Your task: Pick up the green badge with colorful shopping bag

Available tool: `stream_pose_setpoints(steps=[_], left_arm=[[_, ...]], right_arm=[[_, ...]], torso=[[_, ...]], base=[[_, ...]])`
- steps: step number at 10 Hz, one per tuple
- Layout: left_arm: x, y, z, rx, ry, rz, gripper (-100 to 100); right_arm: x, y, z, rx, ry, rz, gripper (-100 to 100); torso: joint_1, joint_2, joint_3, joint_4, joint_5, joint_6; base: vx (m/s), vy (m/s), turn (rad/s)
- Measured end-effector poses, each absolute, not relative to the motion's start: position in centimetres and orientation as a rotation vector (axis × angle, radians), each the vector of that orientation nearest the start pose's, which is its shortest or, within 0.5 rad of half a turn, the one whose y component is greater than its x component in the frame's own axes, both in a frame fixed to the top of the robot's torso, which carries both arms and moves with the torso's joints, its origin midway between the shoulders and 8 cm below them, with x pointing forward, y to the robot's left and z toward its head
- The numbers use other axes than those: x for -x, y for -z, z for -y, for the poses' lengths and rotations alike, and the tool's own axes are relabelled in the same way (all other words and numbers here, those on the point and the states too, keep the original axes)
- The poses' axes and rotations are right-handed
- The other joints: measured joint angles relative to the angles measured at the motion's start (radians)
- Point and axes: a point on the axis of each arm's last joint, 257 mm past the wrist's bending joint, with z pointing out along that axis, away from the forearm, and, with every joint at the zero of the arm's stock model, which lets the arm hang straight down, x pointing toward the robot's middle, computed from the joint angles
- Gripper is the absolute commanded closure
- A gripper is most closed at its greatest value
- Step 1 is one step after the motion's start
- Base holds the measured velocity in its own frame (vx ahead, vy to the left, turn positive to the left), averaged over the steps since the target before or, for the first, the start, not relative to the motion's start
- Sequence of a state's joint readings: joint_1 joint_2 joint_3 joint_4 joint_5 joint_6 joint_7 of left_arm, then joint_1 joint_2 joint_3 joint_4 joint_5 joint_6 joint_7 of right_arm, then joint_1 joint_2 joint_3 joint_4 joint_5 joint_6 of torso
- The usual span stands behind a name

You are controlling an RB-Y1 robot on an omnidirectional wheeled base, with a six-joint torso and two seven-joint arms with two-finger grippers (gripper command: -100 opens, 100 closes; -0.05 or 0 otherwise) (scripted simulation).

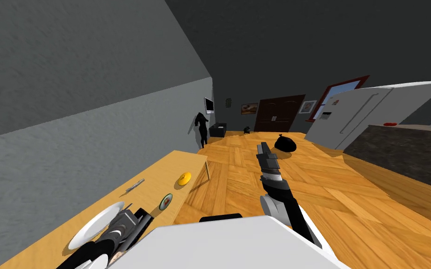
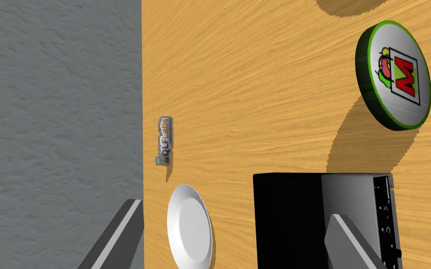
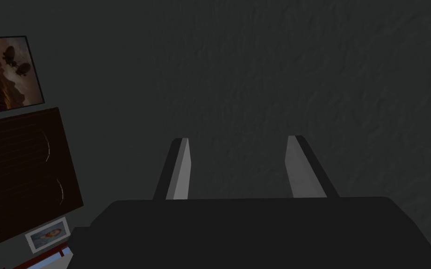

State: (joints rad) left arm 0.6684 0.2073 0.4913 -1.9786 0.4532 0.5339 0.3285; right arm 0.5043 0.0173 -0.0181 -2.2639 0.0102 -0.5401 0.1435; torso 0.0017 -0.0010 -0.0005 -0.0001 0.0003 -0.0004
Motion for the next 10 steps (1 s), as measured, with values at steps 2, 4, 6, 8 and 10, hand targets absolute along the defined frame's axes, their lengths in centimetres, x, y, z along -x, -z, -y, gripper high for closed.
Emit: stream_pose_setpoints(steps=[2, 4, 6, 8, 10], left_arm=[[-22.4, 34.3, -54.8, 2.171, 0.670, -0.757, -100], [-20.6, 35.5, -55.4, 2.250, 0.638, -0.712, -100], [-19.1, 36.8, -55.8, 2.328, 0.611, -0.656, -100], [-18.1, 37.8, -55.9, 2.390, 0.584, -0.621, -100], [-17.2, 38.6, -55.6, 2.444, 0.559, -0.597, -100]], right_arm=[[-33.9, -2.4, 28.6, -0.592, -1.146, -0.623, 0], [-33.9, -2.4, 28.6, -0.592, -1.146, -0.623, 0], [-33.9, -2.4, 28.6, -0.592, -1.146, -0.623, 0], [-33.9, -2.4, 28.6, -0.592, -1.146, -0.623, 0], [-33.9, -2.4, 28.6, -0.592, -1.146, -0.623, 0]], torso=[[0.000, 0.000, 0.000, 0.000, 0.000, -0.001], [0.000, 0.000, 0.000, 0.000, 0.000, -0.001], [0.001, -0.001, 0.000, 0.000, 0.000, -0.001], [0.000, -0.001, 0.000, 0.000, 0.000, 0.000], [0.000, 0.000, 0.000, 0.000, 0.000, -0.001]], base=[[0.007, 0.014, -0.091], [0.011, 0.023, -0.199], [0.009, 0.022, -0.032], [0.011, 0.024, -0.169], [0.008, 0.017, -0.076]])
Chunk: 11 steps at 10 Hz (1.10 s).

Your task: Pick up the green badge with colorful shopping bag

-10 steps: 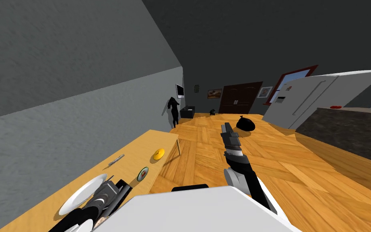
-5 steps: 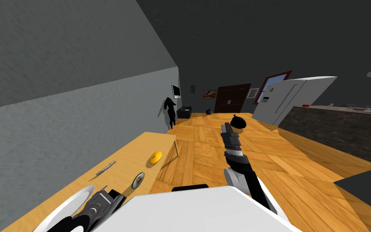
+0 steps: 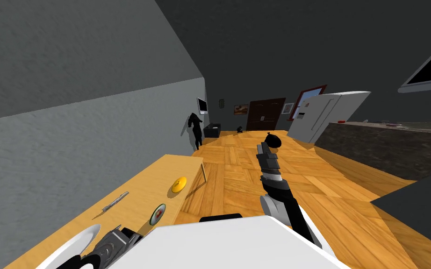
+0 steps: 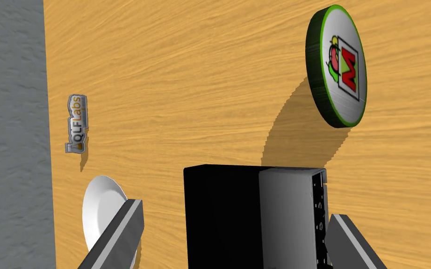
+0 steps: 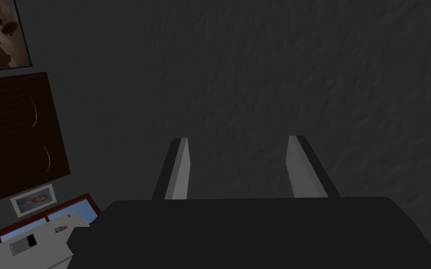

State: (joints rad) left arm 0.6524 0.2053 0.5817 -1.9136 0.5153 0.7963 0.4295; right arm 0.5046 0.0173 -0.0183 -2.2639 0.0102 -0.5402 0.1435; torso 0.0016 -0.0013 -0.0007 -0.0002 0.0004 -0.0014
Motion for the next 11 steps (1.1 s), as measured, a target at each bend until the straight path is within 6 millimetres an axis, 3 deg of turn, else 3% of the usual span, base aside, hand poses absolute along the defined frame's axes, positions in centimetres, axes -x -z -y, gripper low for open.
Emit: stream_pose_setpoints(steps=[11], left_arm=[[-11.1, 43.2, -53.4, 2.803, 0.428, -0.301, -100]], right_arm=[[-33.9, -2.4, 28.6, -0.592, -1.146, -0.623, 0]], torso=[[0.001, -0.001, 0.000, 0.000, 0.000, 0.000]], base=[[0.014, 0.033, -0.113]])
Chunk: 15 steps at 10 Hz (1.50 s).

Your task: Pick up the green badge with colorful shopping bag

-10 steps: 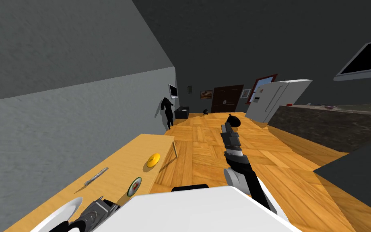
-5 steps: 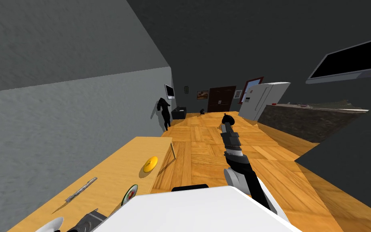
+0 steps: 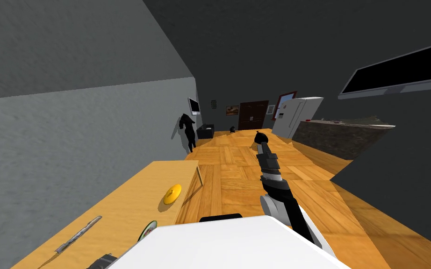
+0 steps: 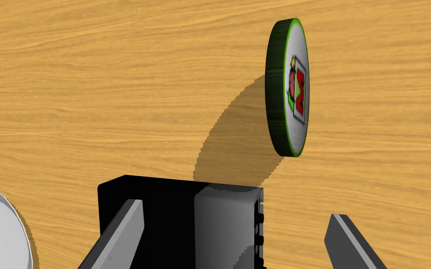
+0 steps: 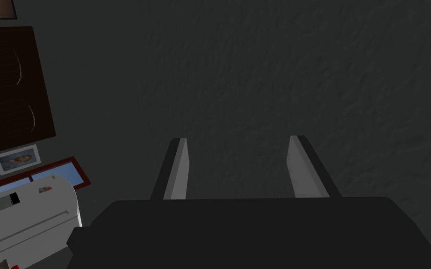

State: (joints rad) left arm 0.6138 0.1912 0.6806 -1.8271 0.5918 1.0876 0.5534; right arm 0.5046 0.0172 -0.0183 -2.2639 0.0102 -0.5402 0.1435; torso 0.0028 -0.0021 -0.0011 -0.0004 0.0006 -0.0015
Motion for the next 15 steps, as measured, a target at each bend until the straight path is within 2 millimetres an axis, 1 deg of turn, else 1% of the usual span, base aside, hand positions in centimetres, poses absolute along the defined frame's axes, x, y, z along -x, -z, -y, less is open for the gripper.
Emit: stream_pose_setpoints(steps=[3, 10, 15], left_arm=[[-10.0, 44.3, -52.3, 2.895, 0.399, -0.209, -100], [-8.2, 45.6, -49.2, 3.086, 0.331, -0.021, -100], [-8.0, 46.1, -46.6, 3.215, 0.287, 0.110, -100]], right_arm=[[-33.9, -2.4, 28.6, -0.592, -1.146, -0.623, 0], [-33.9, -2.4, 28.6, -0.592, -1.146, -0.623, 0], [-33.9, -2.4, 28.6, -0.592, -1.146, -0.623, 0]], torso=[[0.000, 0.000, 0.000, 0.000, 0.000, 0.000], [0.000, 0.000, 0.000, 0.000, 0.000, 0.000], [0.000, -0.001, 0.000, 0.000, 0.000, 0.000]], base=[[0.017, 0.038, -0.103], [0.015, 0.042, -0.098], [0.017, 0.046, -0.064]])
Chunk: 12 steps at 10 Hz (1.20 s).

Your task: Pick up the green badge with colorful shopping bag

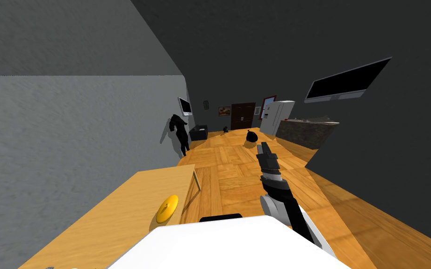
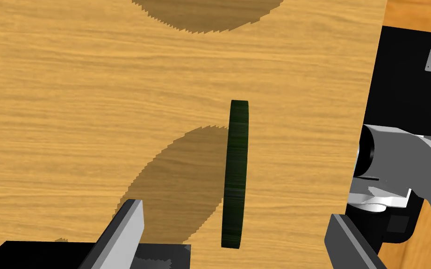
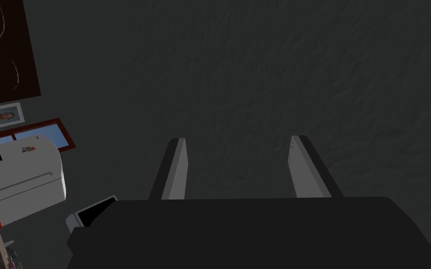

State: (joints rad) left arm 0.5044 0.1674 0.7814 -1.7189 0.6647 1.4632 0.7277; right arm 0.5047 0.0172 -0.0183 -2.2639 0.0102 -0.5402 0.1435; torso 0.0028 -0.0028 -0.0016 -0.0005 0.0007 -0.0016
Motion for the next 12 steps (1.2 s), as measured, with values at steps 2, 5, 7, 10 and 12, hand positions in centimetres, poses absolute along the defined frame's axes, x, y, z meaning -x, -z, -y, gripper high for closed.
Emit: stream_pose_setpoints(steps=[2, 5, 7, 10, 12], left_arm=[[-8.0, 46.1, -46.5, 3.218, 0.285, 0.114, -100], [-8.3, 47.6, -46.1, 3.220, 0.287, 0.106, -100], [-8.6, 48.2, -45.9, 3.219, 0.289, 0.101, 100], [-8.6, 48.2, -45.8, 3.222, 0.289, 0.101, 100], [-8.5, 48.2, -45.7, 3.223, 0.289, 0.102, 0]], right_arm=[[-33.9, -2.4, 28.6, -0.592, -1.146, -0.623, 0], [-33.9, -2.4, 28.6, -0.592, -1.146, -0.623, 0], [-33.9, -2.4, 28.6, -0.592, -1.146, -0.623, 0], [-33.9, -2.4, 28.6, -0.592, -1.146, -0.623, 0], [-33.9, -2.4, 28.6, -0.592, -1.146, -0.623, 0]], torso=[[-0.002, 0.001, 0.001, 0.000, -0.001, 0.000], [-0.002, 0.001, 0.000, 0.000, 0.000, 0.000], [-0.003, 0.001, 0.001, 0.000, -0.001, 0.000], [-0.001, 0.001, 0.000, 0.000, 0.000, 0.000], [-0.001, 0.001, 0.000, 0.000, 0.000, 0.000]], base=[[0.002, 0.003, 0.011], [0.006, 0.006, 0.016], [0.000, 0.000, 0.000], [0.000, 0.000, 0.000], [0.000, 0.000, 0.000]])
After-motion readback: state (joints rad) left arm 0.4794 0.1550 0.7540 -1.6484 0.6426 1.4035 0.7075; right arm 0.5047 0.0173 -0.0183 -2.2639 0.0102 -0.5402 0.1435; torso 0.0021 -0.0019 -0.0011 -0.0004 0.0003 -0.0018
